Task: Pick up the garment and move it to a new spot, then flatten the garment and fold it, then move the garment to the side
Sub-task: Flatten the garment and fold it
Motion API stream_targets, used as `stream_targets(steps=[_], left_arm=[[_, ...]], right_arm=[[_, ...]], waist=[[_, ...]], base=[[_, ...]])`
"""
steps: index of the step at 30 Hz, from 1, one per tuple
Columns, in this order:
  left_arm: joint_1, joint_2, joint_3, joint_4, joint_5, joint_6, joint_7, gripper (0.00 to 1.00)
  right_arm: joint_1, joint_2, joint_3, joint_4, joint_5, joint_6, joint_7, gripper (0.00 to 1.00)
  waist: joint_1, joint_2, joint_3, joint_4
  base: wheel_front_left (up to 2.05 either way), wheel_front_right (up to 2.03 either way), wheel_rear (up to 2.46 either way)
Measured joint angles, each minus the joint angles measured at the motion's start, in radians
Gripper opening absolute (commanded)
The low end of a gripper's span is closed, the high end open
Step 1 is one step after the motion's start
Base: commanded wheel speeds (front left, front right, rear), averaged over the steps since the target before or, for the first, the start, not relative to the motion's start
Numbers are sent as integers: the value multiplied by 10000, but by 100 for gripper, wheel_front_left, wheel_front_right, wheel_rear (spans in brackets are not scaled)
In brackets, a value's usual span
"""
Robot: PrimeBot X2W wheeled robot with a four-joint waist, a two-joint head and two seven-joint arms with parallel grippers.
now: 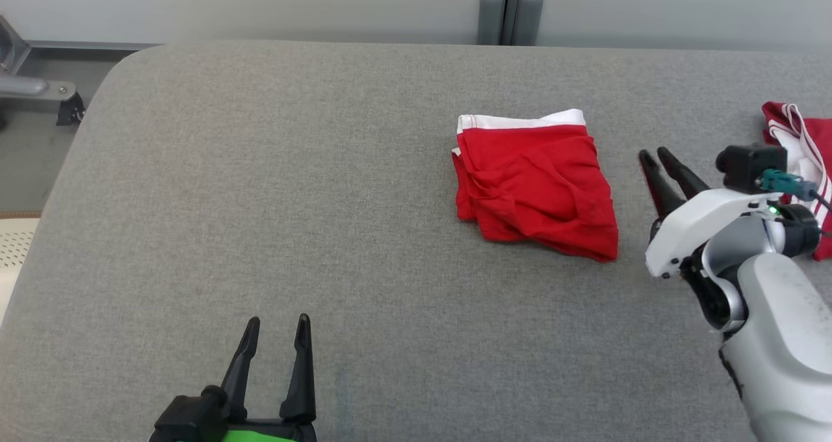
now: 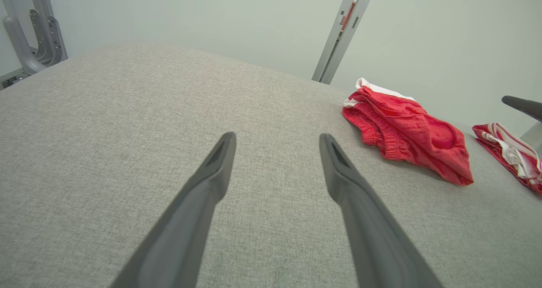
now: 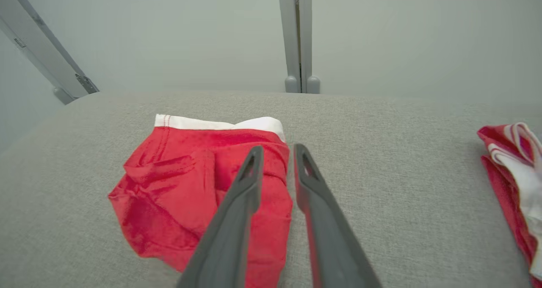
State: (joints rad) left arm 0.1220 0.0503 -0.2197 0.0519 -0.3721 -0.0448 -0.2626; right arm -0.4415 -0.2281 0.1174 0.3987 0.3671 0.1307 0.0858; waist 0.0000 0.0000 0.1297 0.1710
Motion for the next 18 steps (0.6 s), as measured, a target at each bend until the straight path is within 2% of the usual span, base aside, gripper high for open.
stream_targets(steps=[5,8,18], left_arm=[[-165,0,-50,-6,-36,-54,2,100],[-323,0,-140,59,-73,-84,2,100],[-709,0,-249,153,-399,-81,2,100]], right_arm=[[-448,-625,-270,460,-176,0,642,0],[-677,-706,-173,938,-174,0,928,0],[-1533,-593,1406,2029,568,2,965,0]], waist=[[0,0,382,149],[0,0,637,338],[0,0,1238,1021]], base=[[0,0,0],[0,0,0],[0,0,0]])
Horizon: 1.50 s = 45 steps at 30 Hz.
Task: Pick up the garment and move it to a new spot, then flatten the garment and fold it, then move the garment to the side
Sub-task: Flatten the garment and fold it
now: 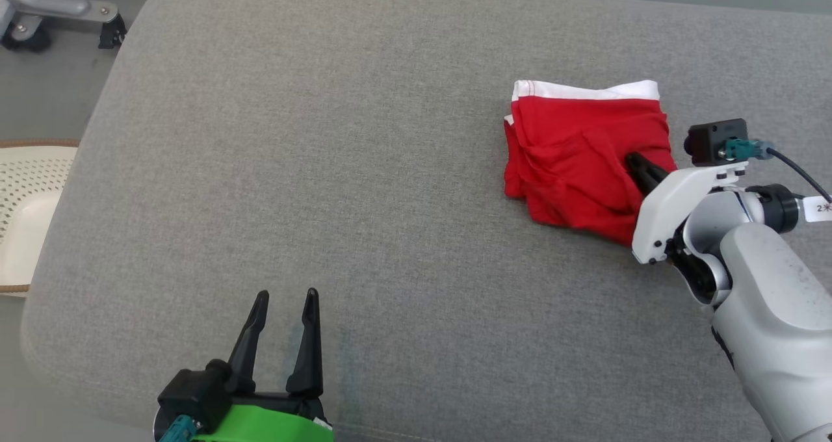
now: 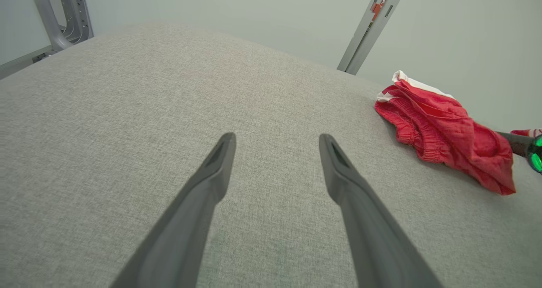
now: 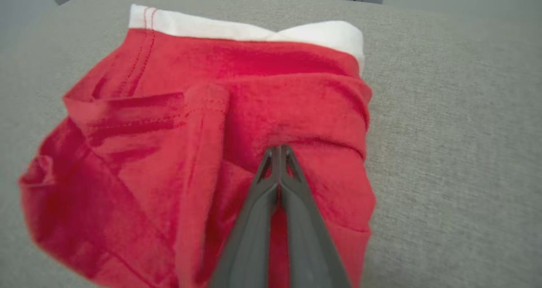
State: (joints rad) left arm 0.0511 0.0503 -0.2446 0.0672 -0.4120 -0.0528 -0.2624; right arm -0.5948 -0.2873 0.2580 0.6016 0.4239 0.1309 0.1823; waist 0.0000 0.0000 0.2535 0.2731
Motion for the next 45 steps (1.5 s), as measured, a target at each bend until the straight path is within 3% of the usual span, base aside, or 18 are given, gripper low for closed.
stream_targets(steps=[12,19,25,28,29,30,31,32,39,45], left_arm=[[25,0,6,-104,-71,136,0,100],[163,0,171,-121,-50,224,0,100],[456,-2,508,-40,236,236,0,100],[723,-2,731,23,443,234,0,100],[779,-2,809,42,470,224,0,100],[844,-2,884,50,541,201,0,100],[907,-2,972,69,619,167,0,100],[983,-4,1043,111,696,113,0,100],[1347,-2,1672,343,1143,-203,0,100],[1655,-4,1877,472,1254,-445,0,100]], right_arm=[[-94,-167,2805,-663,1781,-2,-167,0],[420,-267,4251,-1083,2261,-2,-224,0],[807,54,4575,-1273,2454,-2,-1243,0],[1117,157,4197,-1338,2429,0,-1988,0],[1207,153,4017,-1348,2349,0,-2215,5],[1327,132,3733,-1319,2173,2,-2516,27],[1472,84,3402,-1269,1894,0,-2836,67],[1658,52,3039,-1237,1697,0,-3147,100],[3054,104,604,-1605,364,0,-4236,100],[4386,470,-1026,-2389,-1154,0,-4428,100]], waist=[[0,0,-182,156],[0,0,-459,-2],[0,0,-963,-293],[0,0,-1294,-497],[0,0,-1388,-561],[0,0,-1507,-643],[0,0,-1631,-729],[0,0,-1751,-811],[0,0,-2460,-1361],[0,0,-2841,-1797]], base=[[0,0,0],[0,0,0],[0,0,0],[0,0,0],[0,0,0],[0,0,0],[0,0,0],[0,0,0],[0,0,0],[0,0,0]])
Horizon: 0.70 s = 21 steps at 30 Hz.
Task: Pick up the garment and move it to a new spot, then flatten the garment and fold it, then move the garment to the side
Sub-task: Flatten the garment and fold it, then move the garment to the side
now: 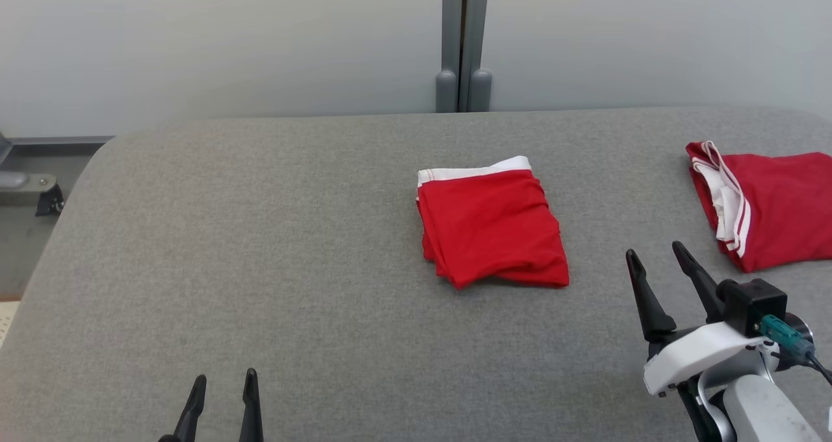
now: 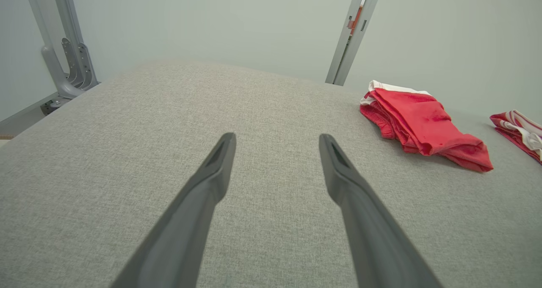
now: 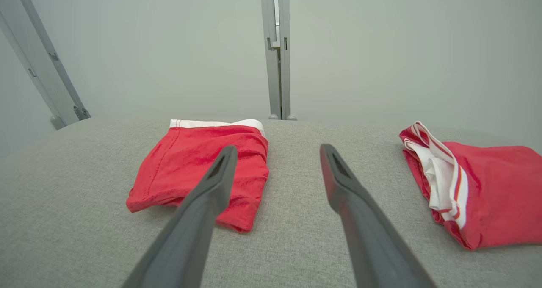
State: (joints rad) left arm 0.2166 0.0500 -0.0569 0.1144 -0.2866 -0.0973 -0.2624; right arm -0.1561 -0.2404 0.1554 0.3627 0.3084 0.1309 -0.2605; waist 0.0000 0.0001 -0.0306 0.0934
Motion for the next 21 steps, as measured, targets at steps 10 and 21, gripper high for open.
stream_targets(steps=[10,21], left_arm=[[260,0,-27,190,-117,-180,0,100],[290,0,-90,234,-148,-263,0,100]], right_arm=[[1755,650,-1455,-961,-834,0,-15,100],[2161,1062,-1762,-777,-918,0,-17,100]], waist=[[0,0,-381,-375],[0,0,-433,-459]], base=[[0,0,0],[0,0,0]])
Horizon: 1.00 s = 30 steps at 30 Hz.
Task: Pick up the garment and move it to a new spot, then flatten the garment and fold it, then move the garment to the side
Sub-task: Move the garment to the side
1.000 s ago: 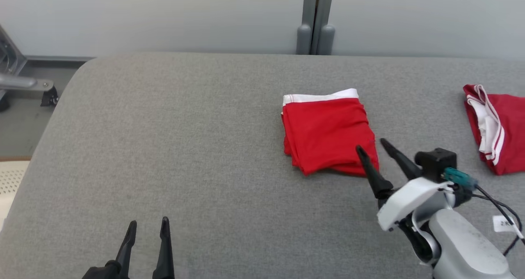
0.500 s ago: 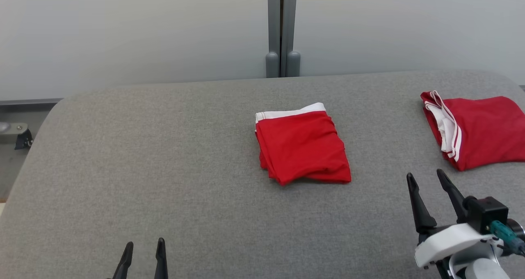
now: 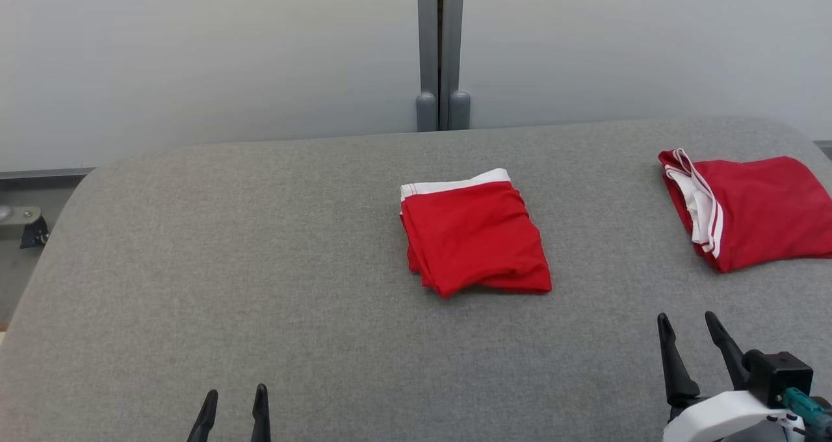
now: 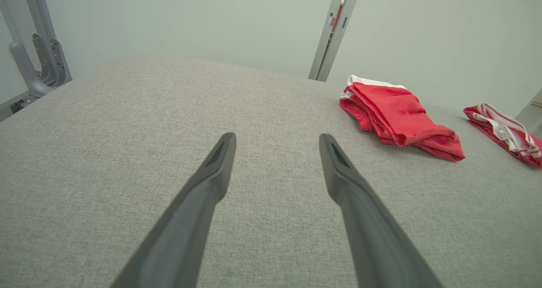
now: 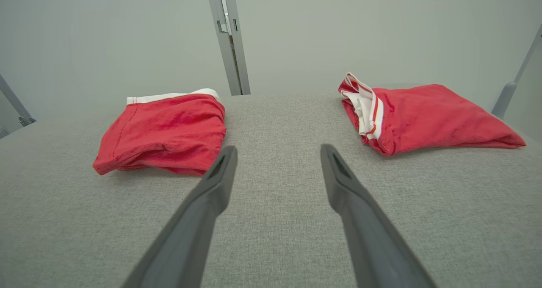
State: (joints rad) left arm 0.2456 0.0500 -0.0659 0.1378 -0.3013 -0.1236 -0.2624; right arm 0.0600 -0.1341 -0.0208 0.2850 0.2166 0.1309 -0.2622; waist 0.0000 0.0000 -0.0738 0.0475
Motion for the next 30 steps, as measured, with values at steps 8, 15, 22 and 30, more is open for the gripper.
stream_targets(steps=[8,15,22,30], left_arm=[[-12,0,-173,35,-46,-10,0,100],[-271,0,-458,88,-123,-35,0,100],[-1014,0,-1014,150,-426,-36,0,100],[-1810,0,-1655,188,-700,-38,0,100]], right_arm=[[-723,96,497,631,537,0,25,100],[-3101,-303,968,1216,1580,-2,2372,100],[-5534,-539,920,2512,1551,-2,5580,100],[-7045,23,426,4544,779,-2,6500,100]], waist=[[0,0,208,-7],[0,0,586,167],[0,0,1360,541],[0,0,2115,1385]], base=[[0,0,0],[0,0,0],[0,0,0],[0,0,0]])
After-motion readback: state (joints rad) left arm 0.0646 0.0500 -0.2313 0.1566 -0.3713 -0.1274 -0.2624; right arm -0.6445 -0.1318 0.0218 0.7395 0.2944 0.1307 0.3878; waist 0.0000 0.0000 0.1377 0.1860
